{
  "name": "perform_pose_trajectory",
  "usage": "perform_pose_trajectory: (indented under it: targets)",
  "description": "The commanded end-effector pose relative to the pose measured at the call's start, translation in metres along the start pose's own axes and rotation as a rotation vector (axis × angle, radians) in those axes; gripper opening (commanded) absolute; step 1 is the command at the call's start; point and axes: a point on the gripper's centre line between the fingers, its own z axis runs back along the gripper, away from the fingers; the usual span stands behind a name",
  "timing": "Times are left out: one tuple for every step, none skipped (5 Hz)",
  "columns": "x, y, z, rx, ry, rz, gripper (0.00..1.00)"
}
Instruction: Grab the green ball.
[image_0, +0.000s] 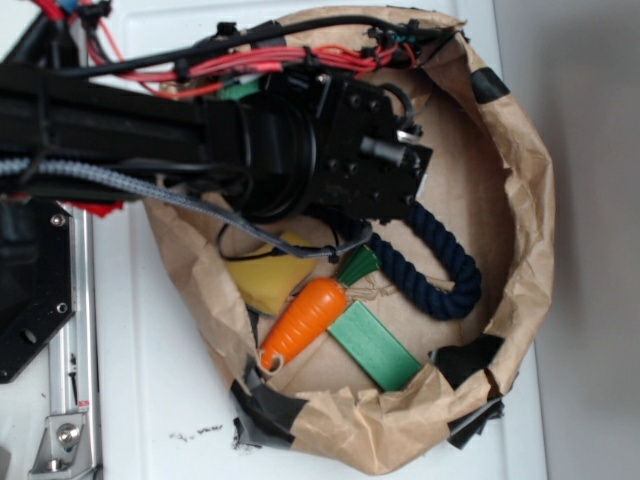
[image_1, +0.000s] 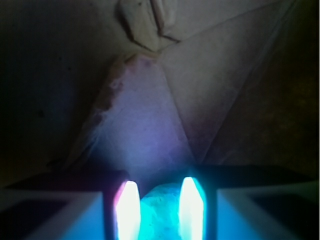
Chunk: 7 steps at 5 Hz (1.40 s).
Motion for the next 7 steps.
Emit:
perform_pose_trajectory:
  targets:
    - [-0.007, -0.005, 0.008, -0.002, -0.029, 0.004, 0.00]
    - [-0.008, -0.009, 0.047, -0.011, -0.127, 0.001, 0.00]
    - [-0.011, -0.012, 0.112, -0.091, -0.336, 0.025, 0.00]
    - [-0.016, -0.002, 0.172, -0.143, -0.498, 0.105, 0.00]
    - [-0.019, 0.002, 0.192, -0.180, -0.599, 0.191, 0.00]
    - [-0.025, -0.001, 0.185, -0.283, -0.672, 0.344, 0.00]
    - [-0.028, -0.002, 0.174, -0.375, -0.694, 0.454, 0.00]
